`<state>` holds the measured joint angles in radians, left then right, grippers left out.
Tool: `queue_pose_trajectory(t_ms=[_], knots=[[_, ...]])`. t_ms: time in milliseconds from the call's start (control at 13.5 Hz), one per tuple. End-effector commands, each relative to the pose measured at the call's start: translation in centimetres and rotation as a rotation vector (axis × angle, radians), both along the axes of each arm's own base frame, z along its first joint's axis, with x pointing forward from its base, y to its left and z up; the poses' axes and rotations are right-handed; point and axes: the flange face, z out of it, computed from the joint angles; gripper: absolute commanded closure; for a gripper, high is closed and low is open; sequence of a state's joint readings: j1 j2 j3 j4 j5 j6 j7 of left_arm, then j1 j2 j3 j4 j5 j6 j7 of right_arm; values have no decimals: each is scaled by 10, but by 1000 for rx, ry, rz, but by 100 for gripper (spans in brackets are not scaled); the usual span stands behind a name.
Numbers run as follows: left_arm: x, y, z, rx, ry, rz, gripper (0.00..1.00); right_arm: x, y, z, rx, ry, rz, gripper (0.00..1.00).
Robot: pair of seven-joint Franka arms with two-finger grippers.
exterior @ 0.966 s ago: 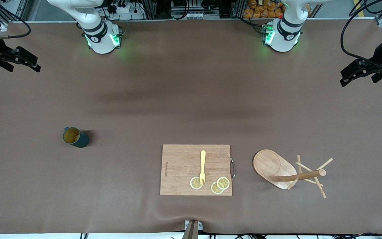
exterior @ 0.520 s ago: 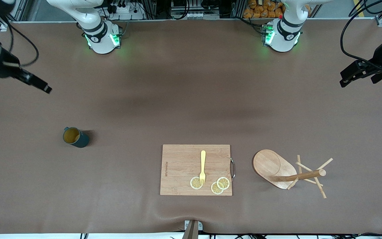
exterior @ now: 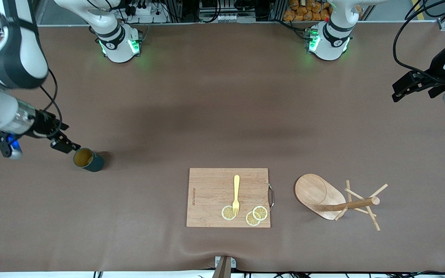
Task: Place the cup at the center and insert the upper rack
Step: 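Grasp the teal mug with the right gripper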
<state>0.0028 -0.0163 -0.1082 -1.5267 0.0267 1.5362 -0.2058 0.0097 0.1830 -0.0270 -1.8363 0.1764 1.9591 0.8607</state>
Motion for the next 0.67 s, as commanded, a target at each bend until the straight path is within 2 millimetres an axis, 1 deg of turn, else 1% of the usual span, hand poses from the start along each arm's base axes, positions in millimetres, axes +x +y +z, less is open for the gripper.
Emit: queue_pose_trajectory(t_ms=[0,149,223,372,520,594], knots=[[1,-3,5,-16,-7,14,0,22,-16,-51,-2,7,-69,0],[1,-2,6,-14,-12,15,0,32,-20,-87,-14,-1,-69,0],[1,-2,6,-12,-10,15,0,37,-22,-101,-21,-4,-70,0],[1,-2,7,-9,-14,16,0,46,-25,-118,-29,9,-75,0],[1,-2,7,-8,-14,16,0,50,-27,-135,-58,29,-54,0],[1,-2,7,-8,-14,16,0,53,-29,-141,-67,34,-49,0]])
